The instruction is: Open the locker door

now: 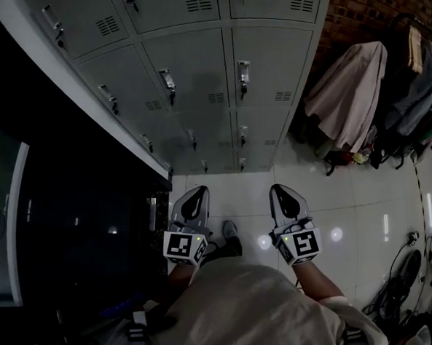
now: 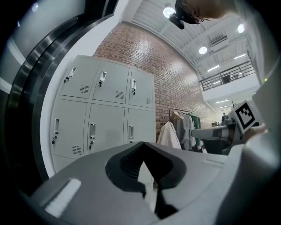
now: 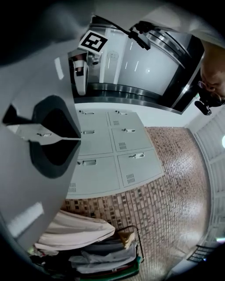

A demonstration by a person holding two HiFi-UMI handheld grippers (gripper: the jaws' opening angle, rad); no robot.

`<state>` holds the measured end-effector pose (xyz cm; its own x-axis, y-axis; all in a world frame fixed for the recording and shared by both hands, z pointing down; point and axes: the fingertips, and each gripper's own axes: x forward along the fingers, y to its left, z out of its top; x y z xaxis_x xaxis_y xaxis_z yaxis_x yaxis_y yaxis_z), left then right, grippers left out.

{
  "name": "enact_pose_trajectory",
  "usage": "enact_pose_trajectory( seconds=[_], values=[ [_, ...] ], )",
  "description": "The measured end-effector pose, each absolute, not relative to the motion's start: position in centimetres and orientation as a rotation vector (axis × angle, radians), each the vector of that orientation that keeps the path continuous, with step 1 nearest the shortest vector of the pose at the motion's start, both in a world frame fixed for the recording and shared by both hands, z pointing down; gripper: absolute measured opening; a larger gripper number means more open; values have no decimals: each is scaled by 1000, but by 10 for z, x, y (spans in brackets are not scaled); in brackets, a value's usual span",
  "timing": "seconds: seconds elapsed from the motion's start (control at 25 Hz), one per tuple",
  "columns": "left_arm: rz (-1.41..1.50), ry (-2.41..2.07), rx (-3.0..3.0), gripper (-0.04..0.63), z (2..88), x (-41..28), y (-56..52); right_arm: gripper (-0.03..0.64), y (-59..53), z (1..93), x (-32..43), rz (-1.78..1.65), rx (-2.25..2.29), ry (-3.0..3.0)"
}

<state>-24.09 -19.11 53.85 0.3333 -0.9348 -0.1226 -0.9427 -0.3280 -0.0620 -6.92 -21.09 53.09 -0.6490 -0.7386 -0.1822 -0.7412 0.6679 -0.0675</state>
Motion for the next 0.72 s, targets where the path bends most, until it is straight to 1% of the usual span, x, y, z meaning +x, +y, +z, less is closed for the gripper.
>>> enact_pose_trajectory(
  seconds=[0.08,0.16,0.32,0.44,0.56,0.64,0.72],
  values=[
    [82,1740,-2469,20,533,-258,-225,43,-251,523,-89,33,-1188,2688],
    [79,1733,-2474,20,527,-273,-254,53,-289,524,-107,14,-1200,2706],
    [72,1719,-2499,20,523,-295,-294,111,-356,534,-137,-18,-1278,2755],
    [63,1741,-2521,20,535,-310,-326,118,-420,547,-157,-41,-1378,2782],
    [64,1735,-2563,20,547,-306,-347,118,-475,562,-173,-67,-1404,2771],
    [56,1714,-2584,20,549,-294,-359,146,-504,565,-182,-81,-1416,2791],
    [59,1708,-2588,20,547,-284,-370,154,-530,565,-189,-100,-1424,2808]
  ],
)
